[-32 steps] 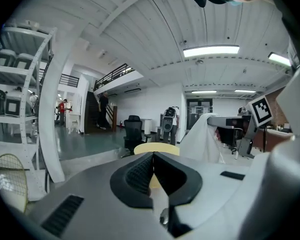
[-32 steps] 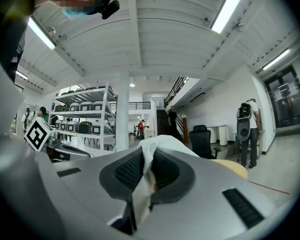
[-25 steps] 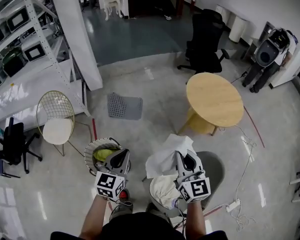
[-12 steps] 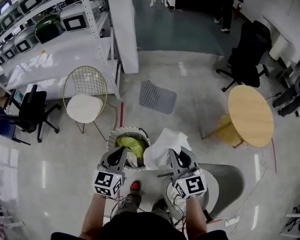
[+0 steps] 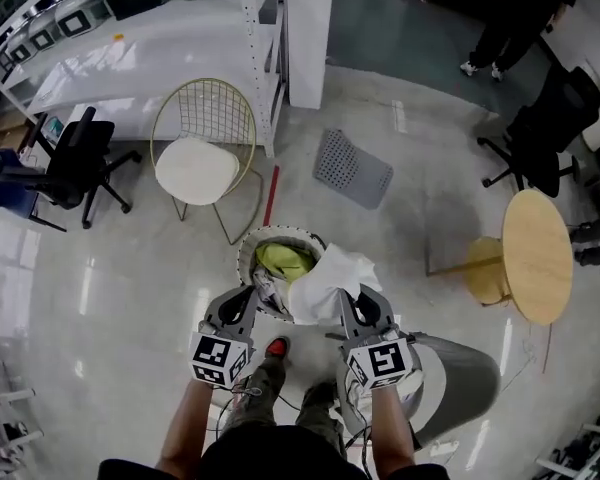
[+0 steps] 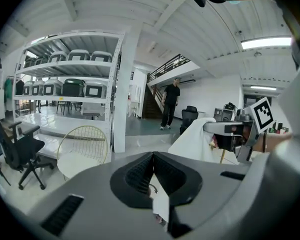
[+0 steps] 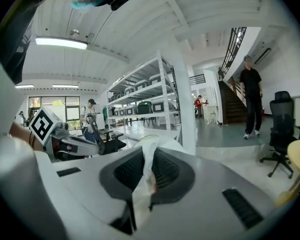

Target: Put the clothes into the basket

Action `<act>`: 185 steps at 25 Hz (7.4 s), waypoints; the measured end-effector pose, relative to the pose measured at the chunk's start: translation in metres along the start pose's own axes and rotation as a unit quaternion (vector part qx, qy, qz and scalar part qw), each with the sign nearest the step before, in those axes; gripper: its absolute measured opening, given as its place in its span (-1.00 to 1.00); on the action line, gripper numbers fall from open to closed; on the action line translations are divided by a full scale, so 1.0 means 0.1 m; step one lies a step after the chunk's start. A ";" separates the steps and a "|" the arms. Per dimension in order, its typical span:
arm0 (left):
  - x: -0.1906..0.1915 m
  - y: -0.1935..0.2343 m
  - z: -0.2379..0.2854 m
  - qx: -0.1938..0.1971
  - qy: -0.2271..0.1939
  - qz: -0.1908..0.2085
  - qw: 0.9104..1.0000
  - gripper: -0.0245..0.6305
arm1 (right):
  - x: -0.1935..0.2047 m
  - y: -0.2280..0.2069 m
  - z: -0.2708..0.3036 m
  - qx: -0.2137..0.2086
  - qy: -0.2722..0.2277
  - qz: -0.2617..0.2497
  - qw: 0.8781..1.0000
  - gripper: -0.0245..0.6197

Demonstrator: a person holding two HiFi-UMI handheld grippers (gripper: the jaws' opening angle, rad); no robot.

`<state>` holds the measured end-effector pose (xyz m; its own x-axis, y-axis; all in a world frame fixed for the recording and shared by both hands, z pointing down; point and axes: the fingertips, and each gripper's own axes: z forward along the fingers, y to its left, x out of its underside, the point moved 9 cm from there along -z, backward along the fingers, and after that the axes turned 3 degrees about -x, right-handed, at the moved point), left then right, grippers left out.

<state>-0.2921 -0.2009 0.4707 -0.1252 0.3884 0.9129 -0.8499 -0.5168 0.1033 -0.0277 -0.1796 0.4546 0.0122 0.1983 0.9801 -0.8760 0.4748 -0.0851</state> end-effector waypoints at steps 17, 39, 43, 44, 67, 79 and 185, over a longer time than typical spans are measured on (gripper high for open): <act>0.84 0.66 0.41 0.003 0.070 -0.044 0.997 -0.90 | 1.40 0.22 1.05 -0.017 0.154 0.051 0.987 -0.78; 1.02 0.81 0.34 0.012 0.083 -0.047 0.995 -0.90 | 1.70 0.31 1.30 -0.020 0.158 0.076 0.984 -0.18; 0.97 0.79 0.30 0.015 0.078 -0.044 0.996 -0.90 | 1.61 0.35 1.25 -0.016 0.151 0.076 0.986 -0.17; 0.95 0.79 0.29 0.016 0.077 -0.043 0.996 -0.90 | 1.59 0.36 1.23 -0.015 0.149 0.075 0.986 -0.17; -0.09 0.63 -0.28 0.021 -0.048 0.007 0.999 -0.90 | 0.36 0.74 0.62 0.042 0.025 0.033 0.998 -0.73; -0.55 0.35 -0.64 0.051 -0.100 0.040 0.993 -0.90 | -0.24 0.92 -0.01 0.075 -0.037 -0.001 0.996 -0.78; 2.94 -3.58 0.79 0.415 0.237 0.196 0.856 -0.90 | 4.65 0.28 -3.67 0.457 0.128 0.363 0.802 0.12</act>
<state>0.0155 0.0376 0.7332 -0.6787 0.2244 0.6993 -0.0625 -0.9664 0.2495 0.1302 0.2408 0.8418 -0.6657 0.3621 0.6525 -0.6822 -0.6496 -0.3355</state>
